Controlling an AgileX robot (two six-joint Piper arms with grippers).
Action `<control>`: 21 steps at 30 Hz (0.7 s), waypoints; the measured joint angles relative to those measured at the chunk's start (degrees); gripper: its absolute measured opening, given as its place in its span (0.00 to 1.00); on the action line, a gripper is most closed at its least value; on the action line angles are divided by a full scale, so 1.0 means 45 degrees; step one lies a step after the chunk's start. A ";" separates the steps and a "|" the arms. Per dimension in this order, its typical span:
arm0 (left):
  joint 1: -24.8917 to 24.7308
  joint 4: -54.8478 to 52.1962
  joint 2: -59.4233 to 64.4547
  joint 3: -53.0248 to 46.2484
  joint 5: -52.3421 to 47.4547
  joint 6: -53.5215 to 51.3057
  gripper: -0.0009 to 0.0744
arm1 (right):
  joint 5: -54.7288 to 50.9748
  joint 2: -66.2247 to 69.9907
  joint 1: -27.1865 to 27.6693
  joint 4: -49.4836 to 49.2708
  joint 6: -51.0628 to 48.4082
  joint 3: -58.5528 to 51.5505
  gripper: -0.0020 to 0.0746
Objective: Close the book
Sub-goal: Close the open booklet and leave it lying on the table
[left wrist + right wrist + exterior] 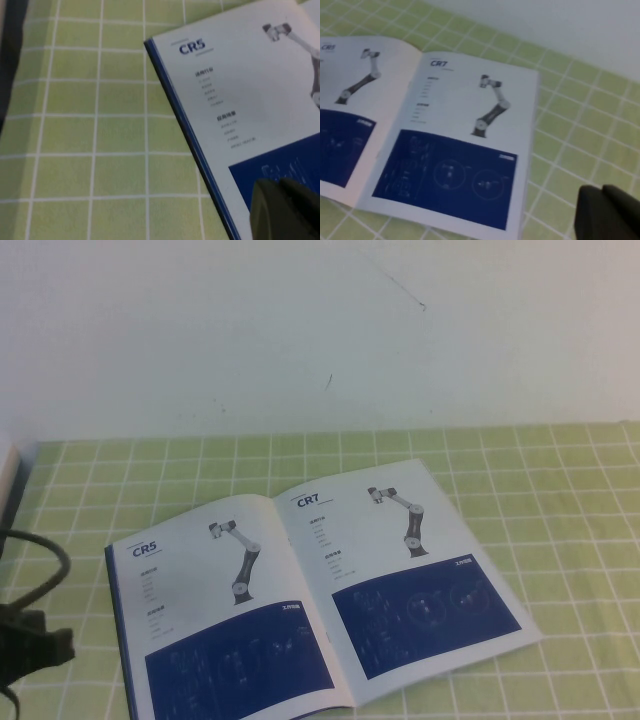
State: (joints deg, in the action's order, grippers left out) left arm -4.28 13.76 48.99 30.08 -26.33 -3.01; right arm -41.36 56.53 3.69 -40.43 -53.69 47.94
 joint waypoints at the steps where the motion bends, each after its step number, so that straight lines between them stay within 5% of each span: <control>1: 0.0000 0.0312 0.0502 0.0000 0.0000 -0.0216 0.01 | 0.0057 0.0664 -0.0151 -0.0607 -0.0676 0.0026 0.02; 13: 0.0000 0.1916 0.5283 0.1561 -0.0225 -0.1510 0.01 | 0.4374 0.7751 -0.5495 -0.1939 -0.2969 0.0970 0.02; 21: 0.0000 0.1821 0.7906 0.2798 -0.0653 -0.1769 0.01 | 0.5064 1.1592 -0.6119 -0.2069 -0.3207 0.2957 0.02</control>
State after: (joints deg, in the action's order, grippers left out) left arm -4.28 21.95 84.57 42.68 -29.27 -10.97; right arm -18.57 108.70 -23.85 -49.74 -68.12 61.24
